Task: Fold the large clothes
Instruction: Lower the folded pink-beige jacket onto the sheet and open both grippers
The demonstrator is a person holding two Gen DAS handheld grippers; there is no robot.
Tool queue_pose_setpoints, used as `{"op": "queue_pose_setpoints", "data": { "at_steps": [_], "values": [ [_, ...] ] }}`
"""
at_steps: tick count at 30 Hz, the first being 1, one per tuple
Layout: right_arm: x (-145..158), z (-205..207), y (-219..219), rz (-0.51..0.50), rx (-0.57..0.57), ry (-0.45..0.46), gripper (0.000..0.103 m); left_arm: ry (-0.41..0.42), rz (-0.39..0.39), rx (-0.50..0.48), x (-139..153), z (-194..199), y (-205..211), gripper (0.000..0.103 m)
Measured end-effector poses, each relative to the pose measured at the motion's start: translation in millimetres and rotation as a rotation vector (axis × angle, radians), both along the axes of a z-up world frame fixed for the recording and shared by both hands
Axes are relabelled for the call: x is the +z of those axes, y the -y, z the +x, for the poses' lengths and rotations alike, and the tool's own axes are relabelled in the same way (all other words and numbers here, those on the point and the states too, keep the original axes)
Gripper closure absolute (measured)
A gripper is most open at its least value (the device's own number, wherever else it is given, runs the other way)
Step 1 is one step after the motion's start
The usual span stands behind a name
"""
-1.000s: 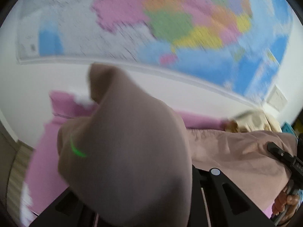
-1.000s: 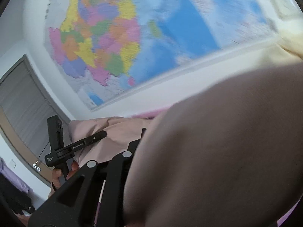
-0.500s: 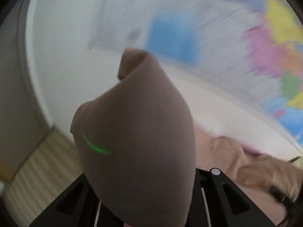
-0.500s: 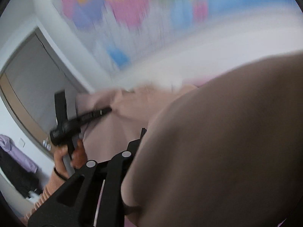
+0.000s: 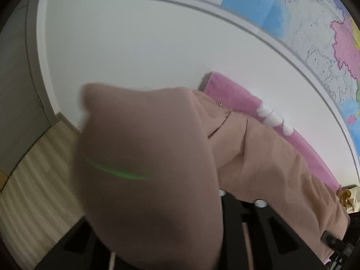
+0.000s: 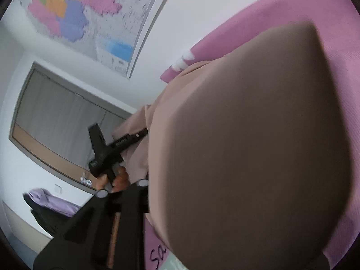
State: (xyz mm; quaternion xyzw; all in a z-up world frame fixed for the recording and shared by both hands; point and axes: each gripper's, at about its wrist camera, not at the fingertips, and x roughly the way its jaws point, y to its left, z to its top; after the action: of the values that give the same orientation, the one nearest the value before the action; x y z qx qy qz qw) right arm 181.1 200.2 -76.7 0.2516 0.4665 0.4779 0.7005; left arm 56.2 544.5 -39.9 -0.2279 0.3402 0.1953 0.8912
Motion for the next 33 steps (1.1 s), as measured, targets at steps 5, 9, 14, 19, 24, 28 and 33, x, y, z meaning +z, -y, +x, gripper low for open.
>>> {"op": "queue_pose_setpoints", "data": {
  "at_steps": [5, 9, 14, 19, 24, 28, 33],
  "values": [
    [50.0, 2.0, -23.5, 0.05, 0.007, 0.183, 0.086, 0.076, 0.013, 0.046, 30.3, 1.7, -25.2, 0.09],
    [38.7, -1.6, -29.2, -0.018, 0.067, 0.163, 0.084, 0.012, 0.051, 0.043, 17.8, 3.6, -22.3, 0.089],
    [3.5, -13.4, 1.7, -0.095, 0.114, 0.061, 0.055, -0.046, 0.021, 0.043, -10.3, -2.6, -22.9, 0.073],
    [8.4, -3.4, 60.3, -0.01, 0.034, -0.026, 0.027, -0.104, 0.119, 0.053, -1.2, -16.4, -14.4, 0.062],
    [-1.7, 25.4, 76.3, 0.066, 0.0, -0.14, 0.032, -0.083, 0.235, 0.097, 20.8, -47.1, 12.0, 0.06],
    [14.8, 37.2, 57.7, -0.006, 0.029, -0.077, 0.092, -0.051, 0.33, 0.11, 38.7, -67.8, 35.2, 0.054],
    [57.4, 25.2, 79.6, -0.021, -0.06, 0.163, 0.099, 0.023, 0.346, 0.065, 53.3, -73.9, 57.6, 0.052]
  ]
}}
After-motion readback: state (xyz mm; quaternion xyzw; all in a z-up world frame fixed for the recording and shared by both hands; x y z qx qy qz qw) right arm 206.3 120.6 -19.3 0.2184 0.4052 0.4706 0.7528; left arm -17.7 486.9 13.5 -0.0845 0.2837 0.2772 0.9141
